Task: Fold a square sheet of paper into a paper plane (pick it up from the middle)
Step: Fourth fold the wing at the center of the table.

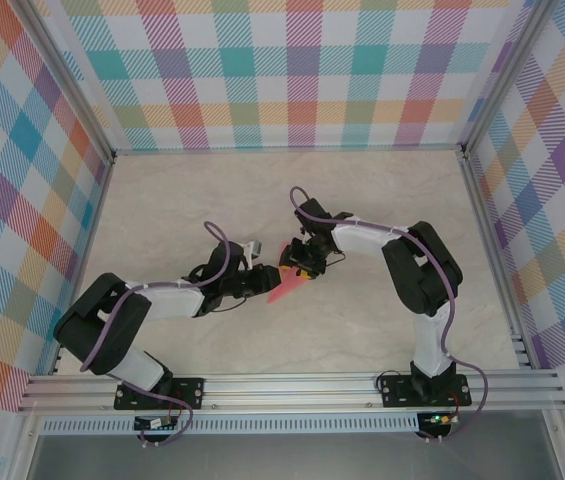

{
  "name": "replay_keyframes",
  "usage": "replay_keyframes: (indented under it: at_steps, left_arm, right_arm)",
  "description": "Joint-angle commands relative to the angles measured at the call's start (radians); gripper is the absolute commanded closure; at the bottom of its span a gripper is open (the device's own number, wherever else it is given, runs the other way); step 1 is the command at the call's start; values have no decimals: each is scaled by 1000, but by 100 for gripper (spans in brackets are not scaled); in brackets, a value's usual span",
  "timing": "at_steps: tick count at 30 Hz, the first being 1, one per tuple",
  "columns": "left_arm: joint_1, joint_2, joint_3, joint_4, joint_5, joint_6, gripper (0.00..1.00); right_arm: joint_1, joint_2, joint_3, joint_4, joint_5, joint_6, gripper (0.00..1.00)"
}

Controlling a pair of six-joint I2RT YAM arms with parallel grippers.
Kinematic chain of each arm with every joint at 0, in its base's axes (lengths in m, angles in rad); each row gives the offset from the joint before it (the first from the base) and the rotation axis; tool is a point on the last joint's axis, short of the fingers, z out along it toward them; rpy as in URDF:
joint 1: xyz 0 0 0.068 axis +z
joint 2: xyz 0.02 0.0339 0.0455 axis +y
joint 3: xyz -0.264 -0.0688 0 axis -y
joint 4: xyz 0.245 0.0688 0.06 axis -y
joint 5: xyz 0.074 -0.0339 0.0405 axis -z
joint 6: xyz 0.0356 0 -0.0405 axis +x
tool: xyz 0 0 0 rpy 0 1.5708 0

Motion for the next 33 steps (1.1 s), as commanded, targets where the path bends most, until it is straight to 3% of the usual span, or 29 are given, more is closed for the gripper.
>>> replay_keyframes:
  at_steps: [1, 14, 33]
  left_arm:
    - [8, 40, 50, -26, 35, 4, 76]
    - [9, 136, 114, -104, 19, 22, 82]
    - [12, 163, 136, -156, -40, 32, 84]
  right_arm:
    - [-8, 91, -17, -116, 131, 10, 52]
    - [-8, 101, 3, -154, 130, 12, 52]
    - [-7, 67, -40, -94, 97, -49, 52]
